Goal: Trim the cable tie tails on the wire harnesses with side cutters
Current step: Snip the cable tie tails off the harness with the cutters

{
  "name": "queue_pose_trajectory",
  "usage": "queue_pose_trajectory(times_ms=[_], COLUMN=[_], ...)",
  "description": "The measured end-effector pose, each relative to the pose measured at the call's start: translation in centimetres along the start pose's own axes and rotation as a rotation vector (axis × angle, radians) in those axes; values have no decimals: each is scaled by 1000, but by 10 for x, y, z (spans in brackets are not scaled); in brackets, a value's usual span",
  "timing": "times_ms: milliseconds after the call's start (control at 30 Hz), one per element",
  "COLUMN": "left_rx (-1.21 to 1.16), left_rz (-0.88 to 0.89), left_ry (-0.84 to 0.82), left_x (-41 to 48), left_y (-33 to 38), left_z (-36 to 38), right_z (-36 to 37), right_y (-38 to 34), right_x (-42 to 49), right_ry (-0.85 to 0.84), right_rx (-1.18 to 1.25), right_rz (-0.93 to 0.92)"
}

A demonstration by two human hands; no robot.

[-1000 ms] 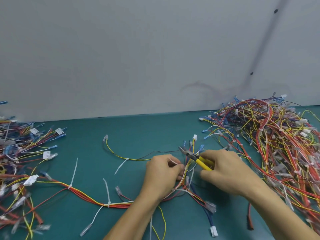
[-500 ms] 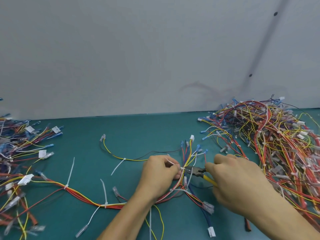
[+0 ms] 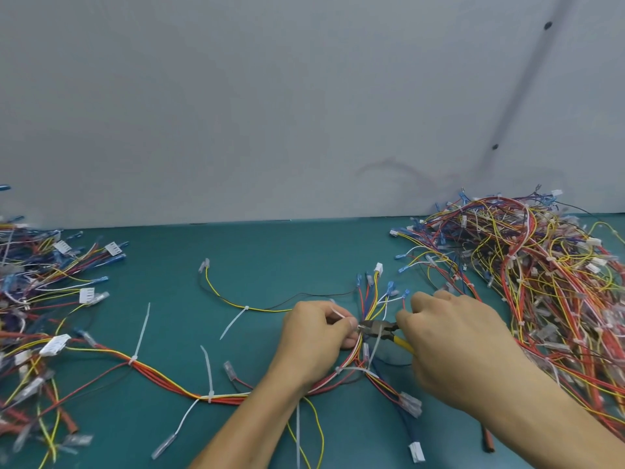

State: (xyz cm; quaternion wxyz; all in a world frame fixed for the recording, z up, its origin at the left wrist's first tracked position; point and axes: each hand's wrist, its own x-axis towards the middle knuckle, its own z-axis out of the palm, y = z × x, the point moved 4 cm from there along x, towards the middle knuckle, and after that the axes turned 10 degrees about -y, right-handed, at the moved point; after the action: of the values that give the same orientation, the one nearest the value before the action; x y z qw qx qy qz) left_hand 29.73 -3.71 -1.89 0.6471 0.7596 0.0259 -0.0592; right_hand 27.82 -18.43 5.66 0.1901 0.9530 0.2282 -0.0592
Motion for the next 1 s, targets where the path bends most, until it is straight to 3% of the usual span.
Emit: queue_pose_trajectory(times_ms=[1000], left_rx=[-12], left_rz=[-9], left_ry=[-4], left_x=[3], left_y=[-3], left_z=[-1], right_z=[-14], right_y=[-3], right_x=[2], right_ry=[-12], right_rx=[-10], right_rz=[0])
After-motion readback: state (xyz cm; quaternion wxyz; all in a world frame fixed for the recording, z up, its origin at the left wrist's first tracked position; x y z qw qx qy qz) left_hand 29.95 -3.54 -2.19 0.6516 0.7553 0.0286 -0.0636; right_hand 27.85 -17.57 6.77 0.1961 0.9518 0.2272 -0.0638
